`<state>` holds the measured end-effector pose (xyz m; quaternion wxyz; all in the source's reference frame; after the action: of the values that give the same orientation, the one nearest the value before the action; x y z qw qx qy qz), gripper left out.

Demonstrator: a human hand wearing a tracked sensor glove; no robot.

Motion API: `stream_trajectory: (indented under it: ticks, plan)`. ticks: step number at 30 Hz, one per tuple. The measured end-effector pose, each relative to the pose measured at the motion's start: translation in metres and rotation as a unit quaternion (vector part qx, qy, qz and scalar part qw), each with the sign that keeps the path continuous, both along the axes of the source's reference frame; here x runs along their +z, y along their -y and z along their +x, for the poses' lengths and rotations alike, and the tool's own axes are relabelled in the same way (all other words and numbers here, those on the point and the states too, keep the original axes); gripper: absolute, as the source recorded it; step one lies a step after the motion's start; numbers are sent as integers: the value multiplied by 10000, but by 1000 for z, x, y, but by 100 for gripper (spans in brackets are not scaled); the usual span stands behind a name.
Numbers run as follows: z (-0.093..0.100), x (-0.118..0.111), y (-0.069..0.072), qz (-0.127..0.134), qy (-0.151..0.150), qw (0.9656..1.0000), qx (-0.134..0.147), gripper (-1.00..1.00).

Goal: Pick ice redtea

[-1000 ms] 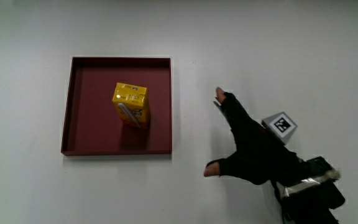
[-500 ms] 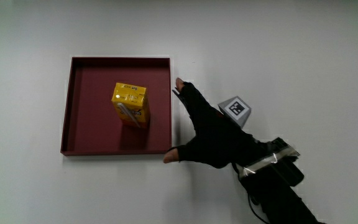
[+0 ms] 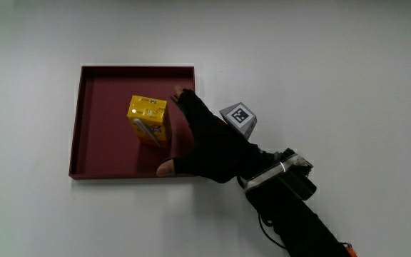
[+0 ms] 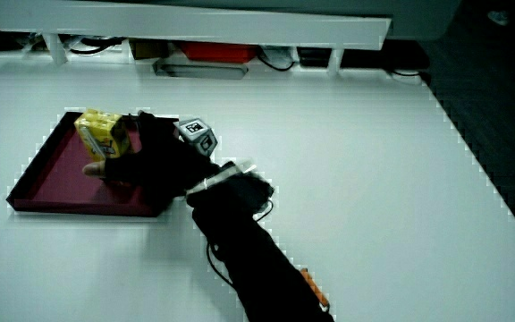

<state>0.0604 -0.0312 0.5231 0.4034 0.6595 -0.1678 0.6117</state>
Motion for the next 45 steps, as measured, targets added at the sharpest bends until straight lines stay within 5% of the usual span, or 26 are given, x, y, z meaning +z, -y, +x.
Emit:
stream_trajectory:
  ticks: [2,12,20,31,37,45]
  plan:
    - [-5,-1,1,-26,-99,9999,-3,0]
    - [-13,8,3,59,313,9992,249,0]
    - [-11,14,1,7,438,9980,457,26]
    - [-1,20,-1,-92,867,9851,1484,61]
    - [2,21,0,-135,947,9821,1624,81]
    - [2,19,-3,218,889,9794,1802,100]
